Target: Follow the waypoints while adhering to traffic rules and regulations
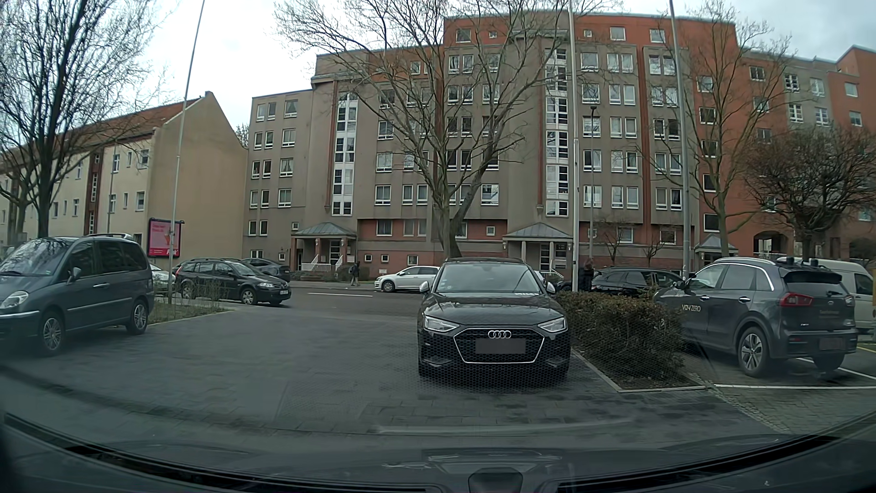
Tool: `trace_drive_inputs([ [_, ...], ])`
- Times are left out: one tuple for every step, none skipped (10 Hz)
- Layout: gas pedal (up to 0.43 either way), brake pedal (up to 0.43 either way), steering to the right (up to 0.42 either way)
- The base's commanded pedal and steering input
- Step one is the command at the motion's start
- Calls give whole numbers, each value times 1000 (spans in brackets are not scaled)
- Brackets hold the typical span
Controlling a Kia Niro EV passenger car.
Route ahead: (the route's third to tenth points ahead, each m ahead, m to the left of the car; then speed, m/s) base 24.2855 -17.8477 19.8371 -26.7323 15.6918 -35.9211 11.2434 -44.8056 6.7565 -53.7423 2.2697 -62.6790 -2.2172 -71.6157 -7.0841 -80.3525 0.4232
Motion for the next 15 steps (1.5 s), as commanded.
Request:
trace_drive_inputs([
  [0,37,-865],
  [0,43,-842],
  [0,61,-827],
  [0,73,-816],
  [0,104,-806],
  [0,116,-797],
  [0,128,-787],
  [0,140,-778],
  [0,140,-769],
  [0,140,-762],
  [0,134,-757],
  [0,128,-754],
  [0,116,-750],
  [0,73,-746],
  [0,61,-741],
])
